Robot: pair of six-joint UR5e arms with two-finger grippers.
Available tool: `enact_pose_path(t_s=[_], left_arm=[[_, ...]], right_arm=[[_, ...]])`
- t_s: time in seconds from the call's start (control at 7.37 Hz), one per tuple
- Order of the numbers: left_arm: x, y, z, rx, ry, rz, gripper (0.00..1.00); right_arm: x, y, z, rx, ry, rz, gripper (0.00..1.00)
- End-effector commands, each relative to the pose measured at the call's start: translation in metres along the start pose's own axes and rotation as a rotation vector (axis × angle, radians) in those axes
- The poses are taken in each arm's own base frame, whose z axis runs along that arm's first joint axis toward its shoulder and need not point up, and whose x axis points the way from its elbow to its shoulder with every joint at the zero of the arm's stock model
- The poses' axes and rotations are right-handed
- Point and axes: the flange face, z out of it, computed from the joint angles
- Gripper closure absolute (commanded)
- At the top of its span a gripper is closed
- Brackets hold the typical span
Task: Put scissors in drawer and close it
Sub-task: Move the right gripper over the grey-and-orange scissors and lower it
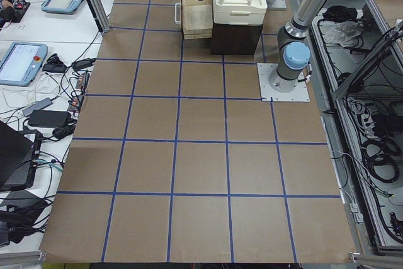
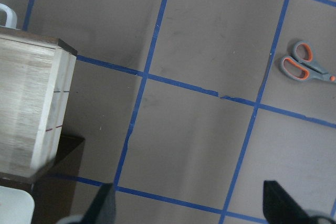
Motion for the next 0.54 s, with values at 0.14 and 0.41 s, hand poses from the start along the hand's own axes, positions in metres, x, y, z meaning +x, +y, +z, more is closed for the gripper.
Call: enact_pose_path(t_s=[0.14,0.41], left_arm=[[0.0,0.0,0.0,-0.001,0.0,0.0,0.0],[0.0,0.0,0.0,-0.001,0.0,0.0,0.0]], right_arm=[[0.088,-0.004,0.044,0.013,-0.059,-0.348,0.0],[0.175,0.004,0.093,0.025,-0.071,-0.603,0.0]])
